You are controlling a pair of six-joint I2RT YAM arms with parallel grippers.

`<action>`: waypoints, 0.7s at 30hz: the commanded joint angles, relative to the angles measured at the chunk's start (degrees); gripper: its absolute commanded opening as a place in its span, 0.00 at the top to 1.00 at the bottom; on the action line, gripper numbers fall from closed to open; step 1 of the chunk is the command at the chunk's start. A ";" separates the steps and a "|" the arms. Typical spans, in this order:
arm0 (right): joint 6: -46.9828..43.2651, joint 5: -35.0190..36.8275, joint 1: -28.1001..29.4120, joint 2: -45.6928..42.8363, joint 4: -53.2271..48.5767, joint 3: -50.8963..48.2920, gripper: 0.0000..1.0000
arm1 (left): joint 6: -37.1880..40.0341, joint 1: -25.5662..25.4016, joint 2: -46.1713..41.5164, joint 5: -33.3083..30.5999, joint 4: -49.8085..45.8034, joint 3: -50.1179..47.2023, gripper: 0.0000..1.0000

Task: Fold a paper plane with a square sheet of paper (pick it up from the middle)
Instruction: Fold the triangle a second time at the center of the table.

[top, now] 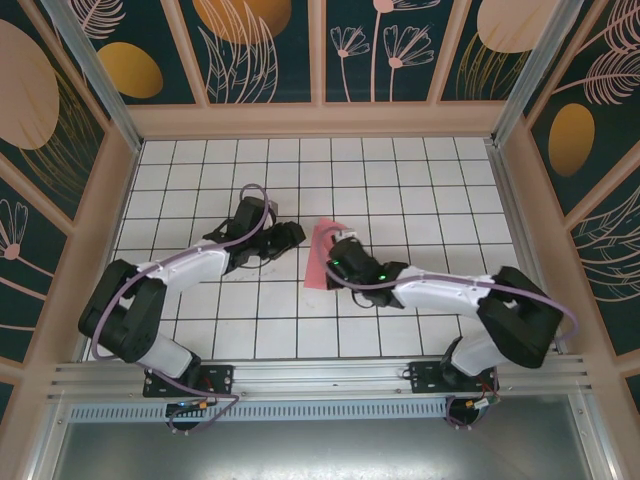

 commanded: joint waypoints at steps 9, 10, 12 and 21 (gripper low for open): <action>1.84 -32.15 -14.82 -3.17 16.52 -9.15 1.00 | 2.36 -2.54 1.47 8.11 4.74 -2.61 0.64; 1.97 -32.91 -15.25 -2.61 16.92 -9.17 1.00 | 2.77 -3.02 2.19 8.71 4.75 -2.29 0.65; 2.44 -33.96 -15.77 -1.50 17.76 -9.25 1.00 | 3.28 -4.09 3.65 9.36 4.33 -1.50 0.66; 3.86 -34.41 -16.62 1.24 18.84 -9.34 1.00 | 4.05 -6.95 7.55 9.45 3.96 0.11 0.72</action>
